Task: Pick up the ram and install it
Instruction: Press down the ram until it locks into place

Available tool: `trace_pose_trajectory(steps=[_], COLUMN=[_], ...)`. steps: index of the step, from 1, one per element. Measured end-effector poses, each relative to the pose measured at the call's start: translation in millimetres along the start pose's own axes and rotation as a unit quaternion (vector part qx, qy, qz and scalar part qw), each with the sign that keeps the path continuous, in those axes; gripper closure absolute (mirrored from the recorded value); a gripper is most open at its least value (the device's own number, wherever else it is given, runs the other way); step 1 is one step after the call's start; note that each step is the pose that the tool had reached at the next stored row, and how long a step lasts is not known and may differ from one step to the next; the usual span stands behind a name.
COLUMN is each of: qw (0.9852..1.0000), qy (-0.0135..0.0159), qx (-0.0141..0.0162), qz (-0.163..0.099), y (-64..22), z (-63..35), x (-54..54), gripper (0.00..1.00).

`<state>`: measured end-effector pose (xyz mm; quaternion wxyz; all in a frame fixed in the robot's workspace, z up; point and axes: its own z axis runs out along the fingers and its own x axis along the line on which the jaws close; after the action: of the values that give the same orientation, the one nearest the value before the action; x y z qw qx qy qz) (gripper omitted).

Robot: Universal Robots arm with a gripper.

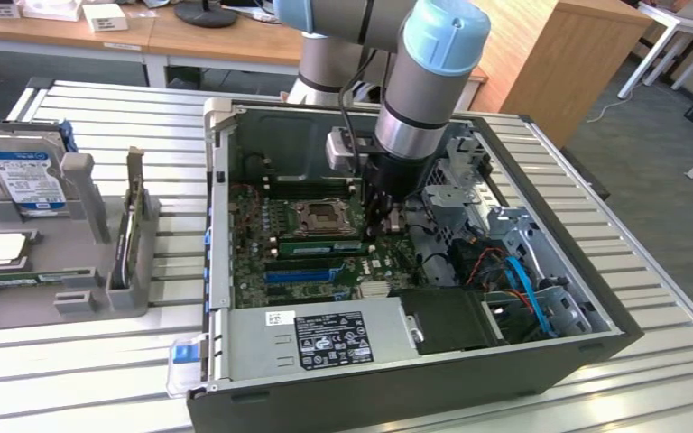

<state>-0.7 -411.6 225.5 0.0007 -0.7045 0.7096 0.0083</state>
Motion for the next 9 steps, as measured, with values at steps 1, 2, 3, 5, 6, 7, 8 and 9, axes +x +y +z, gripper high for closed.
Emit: trace_pose_trajectory(steps=[1, 2, 3, 5, 6, 7, 8, 9], qw=[1.0000, 1.0000, 1.0000, 1.0000, 1.0000, 1.0000, 1.0000, 1.0000], qy=[0.0001, 0.0001, 0.0001, 0.0001, 0.0001, 0.0000, 0.0001, 0.0002], qx=[0.0000, -0.0001, -0.0001, -0.0001, 0.0000, 0.0000, 0.0000, -0.0001], qz=[0.000, 0.000, 0.000, 0.000, 0.000, 0.000, 0.000, 0.000], y=[0.0, 0.0, 0.0, 0.0, 0.0, 0.0, -0.1, 0.0], z=[0.2, 0.2, 0.2, 0.3, 0.4, 0.9, 1.4, 1.7], x=[0.0, 0.0, 0.0, 0.0, 0.0, 0.0, 0.0, 0.1], gripper=[0.89, 0.89, 0.89, 0.89, 0.89, 0.89, 0.89, 0.89])
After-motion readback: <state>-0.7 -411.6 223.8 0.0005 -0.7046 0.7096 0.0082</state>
